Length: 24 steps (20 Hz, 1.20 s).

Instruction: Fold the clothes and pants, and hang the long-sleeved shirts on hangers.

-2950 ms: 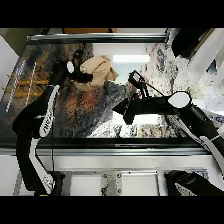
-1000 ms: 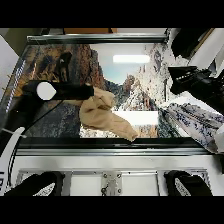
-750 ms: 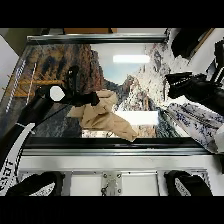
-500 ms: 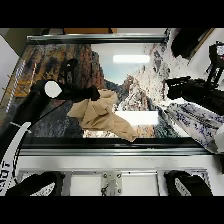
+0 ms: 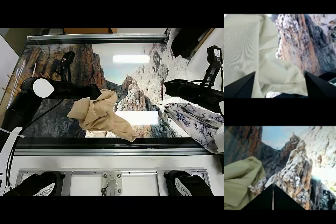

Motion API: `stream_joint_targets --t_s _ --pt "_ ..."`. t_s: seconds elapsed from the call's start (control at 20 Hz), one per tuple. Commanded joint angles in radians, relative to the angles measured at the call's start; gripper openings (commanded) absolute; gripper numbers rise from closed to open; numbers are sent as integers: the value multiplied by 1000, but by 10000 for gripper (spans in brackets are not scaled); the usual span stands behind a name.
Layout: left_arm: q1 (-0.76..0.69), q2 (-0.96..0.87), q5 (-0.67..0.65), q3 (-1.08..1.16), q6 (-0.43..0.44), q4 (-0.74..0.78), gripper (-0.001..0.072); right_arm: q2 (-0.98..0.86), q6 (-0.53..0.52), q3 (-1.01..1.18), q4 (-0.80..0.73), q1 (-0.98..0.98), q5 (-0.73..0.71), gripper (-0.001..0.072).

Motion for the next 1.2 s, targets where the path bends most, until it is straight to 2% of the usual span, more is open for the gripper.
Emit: stream_joint_targets --t_s 0.0,0.2,0.5,0.65,0.75,0.8,0.85,0.9,0.95,1.0,1.05,1.1,1.15 --pt "0 3 5 -40 10 -4 650 -8 29 0 -3 -1 1 29" --pt "18 4 7 -102 13 -4 650 -18 29 0 -3 -1 21 30" --pt "86 0 60 -193 14 -4 650 -35 19 -30 -142 0 203 30" --pt "109 -51 71 -201 41 -12 650 -56 22 -95 -135 3 203 30" --pt "104 -105 68 -201 86 -71 649 -89 23 -127 -130 25 202 30" --pt "95 -132 68 -201 117 -108 605 -112 23 -135 -132 46 203 30" --pt "84 -153 69 -201 130 -109 491 -145 23 -138 -133 76 203 30" --pt "73 -172 69 -201 134 -97 275 -178 23 -138 -132 108 203 32" --pt "74 -184 68 -201 143 -100 50 -221 22 -138 -132 144 202 78" --pt "84 -187 72 -201 145 -101 19 -266 23 -138 -132 179 203 313" --pt "95 -183 75 -200 145 -104 19 -323 22 -138 -132 217 203 621" --pt "108 -175 75 -199 146 -103 19 -373 22 -138 -132 248 202 666" --pt "125 -162 71 -199 146 -103 19 -427 22 -138 -132 278 197 661"
